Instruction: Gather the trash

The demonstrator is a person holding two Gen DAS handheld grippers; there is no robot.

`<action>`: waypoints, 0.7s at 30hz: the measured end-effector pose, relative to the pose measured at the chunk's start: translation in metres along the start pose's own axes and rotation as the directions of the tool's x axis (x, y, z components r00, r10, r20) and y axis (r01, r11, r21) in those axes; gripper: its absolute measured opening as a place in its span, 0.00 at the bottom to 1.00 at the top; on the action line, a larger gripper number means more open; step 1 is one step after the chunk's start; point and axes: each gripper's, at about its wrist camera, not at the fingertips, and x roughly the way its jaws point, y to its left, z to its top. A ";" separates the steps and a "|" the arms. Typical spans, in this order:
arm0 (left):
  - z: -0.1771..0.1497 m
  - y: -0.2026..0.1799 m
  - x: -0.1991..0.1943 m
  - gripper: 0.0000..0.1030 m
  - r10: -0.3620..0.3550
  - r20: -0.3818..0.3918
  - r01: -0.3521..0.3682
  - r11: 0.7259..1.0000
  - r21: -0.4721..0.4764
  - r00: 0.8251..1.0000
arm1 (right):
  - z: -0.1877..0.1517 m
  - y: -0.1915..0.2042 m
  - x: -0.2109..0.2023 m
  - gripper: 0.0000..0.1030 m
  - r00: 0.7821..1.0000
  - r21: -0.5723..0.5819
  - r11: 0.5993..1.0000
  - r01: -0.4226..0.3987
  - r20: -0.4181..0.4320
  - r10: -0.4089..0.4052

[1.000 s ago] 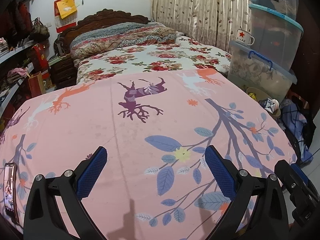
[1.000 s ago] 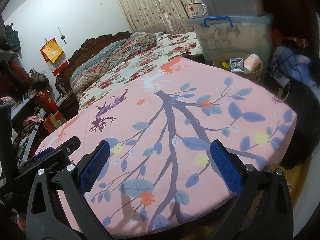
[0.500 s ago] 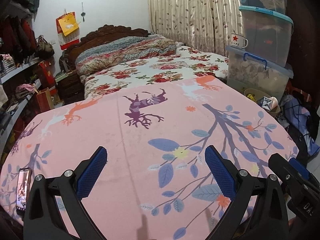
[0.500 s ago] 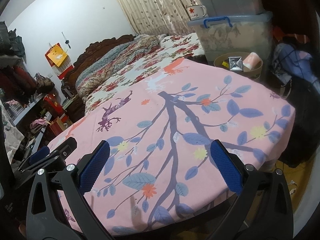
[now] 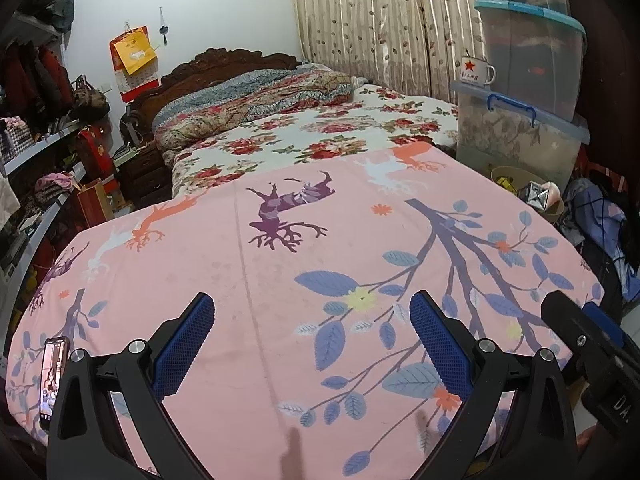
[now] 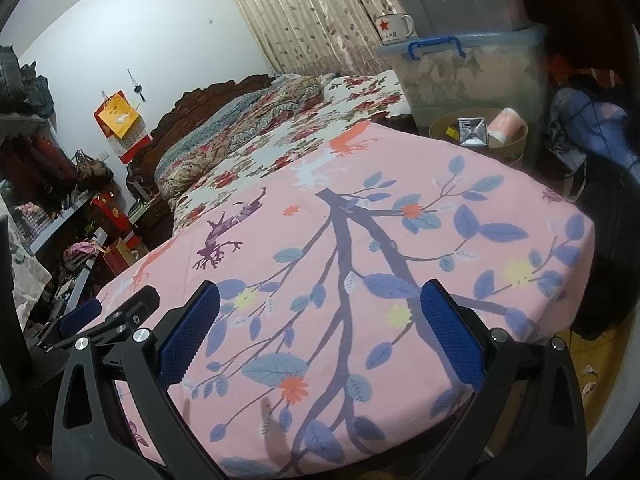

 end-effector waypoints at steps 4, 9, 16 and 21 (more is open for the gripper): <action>0.002 -0.012 0.005 0.92 0.005 -0.011 -0.005 1.000 0.020 1.000 | 0.002 -0.013 0.005 0.97 1.000 0.028 1.000 -0.001 -0.009 0.001; 0.002 -0.028 0.009 0.92 0.011 -0.021 -0.010 0.999 0.049 1.000 | 0.005 -0.029 0.007 0.97 1.000 0.065 0.998 -0.004 -0.005 0.004; 0.003 -0.049 0.011 0.92 0.017 -0.029 -0.014 0.996 0.088 0.999 | 0.007 -0.048 0.008 0.97 1.000 0.096 0.995 -0.009 -0.006 0.009; 0.004 -0.058 0.010 0.92 0.024 -0.026 -0.021 0.994 0.104 0.999 | 0.008 -0.054 0.008 0.97 1.000 0.107 0.994 -0.019 -0.003 0.020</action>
